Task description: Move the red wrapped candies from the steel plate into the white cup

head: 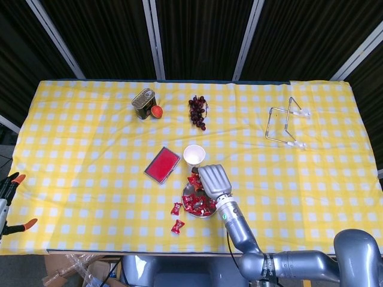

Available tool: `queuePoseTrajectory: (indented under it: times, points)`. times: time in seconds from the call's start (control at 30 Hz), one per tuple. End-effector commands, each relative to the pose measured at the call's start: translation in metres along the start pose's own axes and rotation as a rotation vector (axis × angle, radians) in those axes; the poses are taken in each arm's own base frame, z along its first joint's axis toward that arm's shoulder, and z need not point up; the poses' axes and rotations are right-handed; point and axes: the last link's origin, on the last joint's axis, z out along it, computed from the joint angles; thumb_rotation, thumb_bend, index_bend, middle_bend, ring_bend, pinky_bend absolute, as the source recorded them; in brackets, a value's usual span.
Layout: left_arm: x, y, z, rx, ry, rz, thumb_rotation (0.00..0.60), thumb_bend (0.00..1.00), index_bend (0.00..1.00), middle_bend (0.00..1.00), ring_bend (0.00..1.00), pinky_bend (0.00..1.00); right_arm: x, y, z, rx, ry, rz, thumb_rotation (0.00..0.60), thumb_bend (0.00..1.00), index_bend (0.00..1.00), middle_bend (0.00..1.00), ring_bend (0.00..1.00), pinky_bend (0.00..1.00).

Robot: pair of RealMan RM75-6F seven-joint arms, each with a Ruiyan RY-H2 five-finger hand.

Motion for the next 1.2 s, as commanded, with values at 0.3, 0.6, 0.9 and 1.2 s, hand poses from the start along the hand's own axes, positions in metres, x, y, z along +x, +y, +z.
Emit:
queuePoseTrajectory:
  times: [0.3, 0.6, 0.9, 1.2]
  points:
    - [0.000, 0.000, 0.001, 0.003, -0.002, -0.002, 0.600, 0.02, 0.00, 0.00, 0.00, 0.00, 0.018, -0.012, 0.043, -0.015, 0.040, -0.038, 0.600, 0.60, 0.78, 0.78, 0.91, 1.00]
    - [0.000, 0.000, 0.002, 0.006, -0.009, -0.012, 0.600, 0.02, 0.00, 0.00, 0.00, 0.00, 0.022, -0.011, 0.068, -0.039, 0.071, -0.066, 0.600, 0.60, 0.78, 0.78, 0.91, 1.00]
    - [0.000, -0.002, 0.002, 0.013, -0.020, -0.021, 0.600, 0.02, 0.00, 0.00, 0.00, 0.00, 0.021, -0.002, 0.082, -0.070, 0.079, -0.093, 0.600, 0.60, 0.71, 0.78, 0.91, 1.00]
    - [0.000, -0.001, 0.002, 0.014, -0.025, -0.021, 0.600, 0.02, 0.00, 0.00, 0.00, 0.00, 0.015, 0.007, 0.083, -0.083, 0.064, -0.116, 0.600, 0.60, 0.60, 0.78, 0.91, 1.00]
